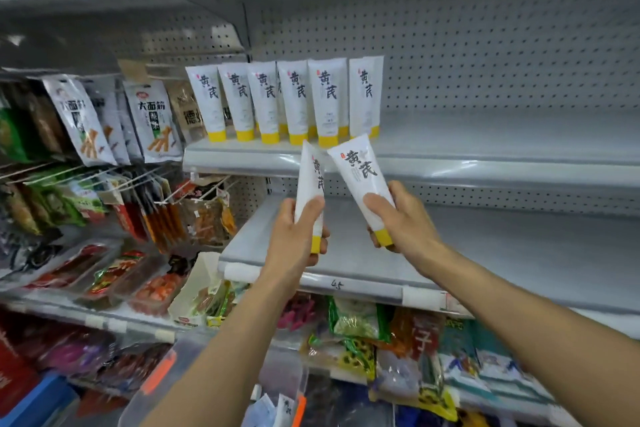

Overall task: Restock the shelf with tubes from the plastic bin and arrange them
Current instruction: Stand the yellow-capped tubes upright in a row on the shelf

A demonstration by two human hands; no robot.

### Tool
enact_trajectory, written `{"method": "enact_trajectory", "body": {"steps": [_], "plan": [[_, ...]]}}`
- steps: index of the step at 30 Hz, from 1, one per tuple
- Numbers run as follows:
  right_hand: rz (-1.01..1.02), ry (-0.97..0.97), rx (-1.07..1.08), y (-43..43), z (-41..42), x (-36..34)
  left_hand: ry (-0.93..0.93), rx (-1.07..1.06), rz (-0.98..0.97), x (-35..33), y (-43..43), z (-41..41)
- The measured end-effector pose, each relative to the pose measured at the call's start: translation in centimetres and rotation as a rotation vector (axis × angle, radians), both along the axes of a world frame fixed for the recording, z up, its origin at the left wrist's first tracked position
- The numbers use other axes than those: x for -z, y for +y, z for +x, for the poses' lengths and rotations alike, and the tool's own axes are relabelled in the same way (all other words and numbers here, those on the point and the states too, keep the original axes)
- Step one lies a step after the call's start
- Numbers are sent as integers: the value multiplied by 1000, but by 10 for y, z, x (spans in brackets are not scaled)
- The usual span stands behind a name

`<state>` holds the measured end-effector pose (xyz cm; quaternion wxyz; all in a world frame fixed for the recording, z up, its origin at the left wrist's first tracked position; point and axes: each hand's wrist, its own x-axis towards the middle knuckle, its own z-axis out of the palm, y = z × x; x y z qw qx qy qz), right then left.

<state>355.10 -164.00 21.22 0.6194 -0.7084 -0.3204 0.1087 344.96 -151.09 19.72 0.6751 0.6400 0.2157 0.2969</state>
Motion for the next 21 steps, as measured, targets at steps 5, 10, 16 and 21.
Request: {"method": "enact_trajectory", "body": {"steps": [5, 10, 16, 21], "plan": [[109, -62, 129, -5, 30, -41, -99, -45, 57, -29, -5, 28], [79, -274, 253, -4, 68, -79, -97, -53, 198, -55, -8, 57], [-40, -298, 284, 9, 117, -94, -88, -24, 271, -65, -4, 80], [-200, -291, 287, 27, 150, -88, -91, -44, 246, -63, 9, 94]]}}
